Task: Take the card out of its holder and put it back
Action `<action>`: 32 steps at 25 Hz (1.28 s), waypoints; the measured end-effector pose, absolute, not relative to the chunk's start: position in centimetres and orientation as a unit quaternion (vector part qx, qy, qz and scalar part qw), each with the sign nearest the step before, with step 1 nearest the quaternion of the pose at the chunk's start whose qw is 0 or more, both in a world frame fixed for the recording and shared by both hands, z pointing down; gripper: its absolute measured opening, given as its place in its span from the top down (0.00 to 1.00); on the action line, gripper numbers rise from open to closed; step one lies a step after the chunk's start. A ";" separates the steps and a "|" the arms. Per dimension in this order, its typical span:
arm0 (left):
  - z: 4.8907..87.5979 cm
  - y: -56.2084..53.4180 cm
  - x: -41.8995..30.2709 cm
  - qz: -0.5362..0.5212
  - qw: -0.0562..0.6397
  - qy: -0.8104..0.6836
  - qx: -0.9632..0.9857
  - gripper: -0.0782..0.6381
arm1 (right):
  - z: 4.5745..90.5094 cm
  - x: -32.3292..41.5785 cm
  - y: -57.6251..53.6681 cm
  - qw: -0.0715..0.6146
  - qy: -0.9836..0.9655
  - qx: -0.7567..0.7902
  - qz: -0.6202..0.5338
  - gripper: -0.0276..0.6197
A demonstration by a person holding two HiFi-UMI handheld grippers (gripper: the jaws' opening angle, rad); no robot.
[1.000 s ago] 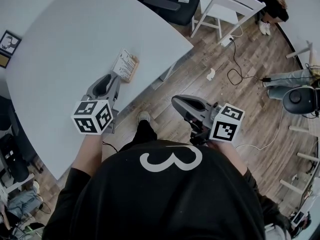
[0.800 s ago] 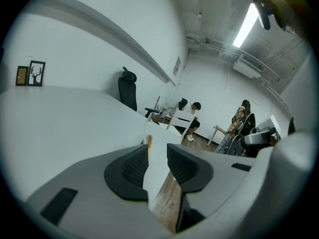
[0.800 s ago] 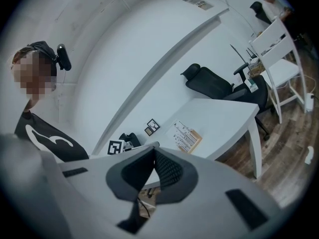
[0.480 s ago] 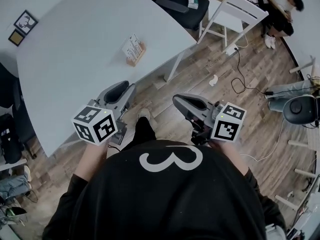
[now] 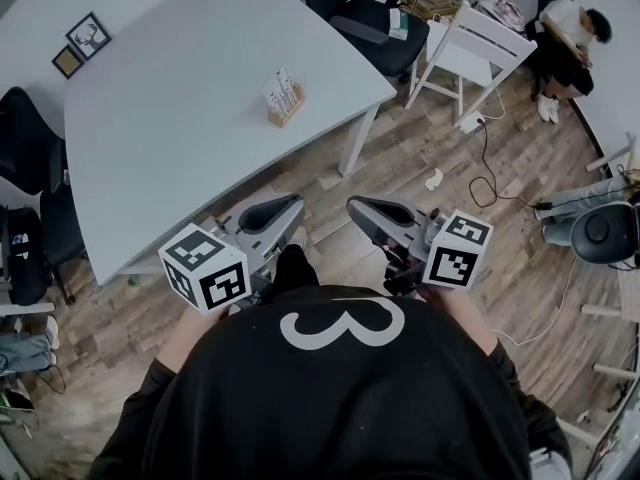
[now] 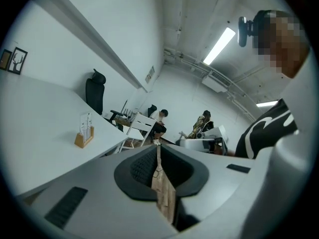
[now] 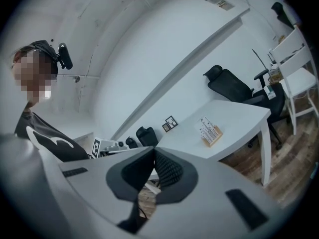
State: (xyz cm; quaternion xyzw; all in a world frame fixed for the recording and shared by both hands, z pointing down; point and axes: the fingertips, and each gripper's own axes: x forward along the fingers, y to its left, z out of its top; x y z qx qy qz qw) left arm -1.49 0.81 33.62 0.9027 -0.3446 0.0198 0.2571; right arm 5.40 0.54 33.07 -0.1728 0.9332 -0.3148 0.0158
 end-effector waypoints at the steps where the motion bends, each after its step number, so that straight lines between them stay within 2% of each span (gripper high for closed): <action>1: 33.4 1.3 -1.1 0.016 0.263 -0.336 0.904 0.85 | 32.9 5.4 0.8 0.017 0.934 -0.171 -0.312 0.94; 4: 32.4 2.6 -0.4 -0.001 0.274 -0.318 0.908 0.87 | 32.4 5.8 1.7 0.024 0.938 -0.169 -0.303 0.94; 12: 30.6 4.1 0.9 -0.009 0.251 -0.309 0.917 0.87 | 31.0 6.0 3.5 0.017 0.951 -0.167 -0.260 0.95; 32: 30.8 4.7 0.2 -0.033 0.259 -0.327 0.908 0.87 | 31.8 6.0 4.9 0.011 0.950 -0.159 -0.267 0.95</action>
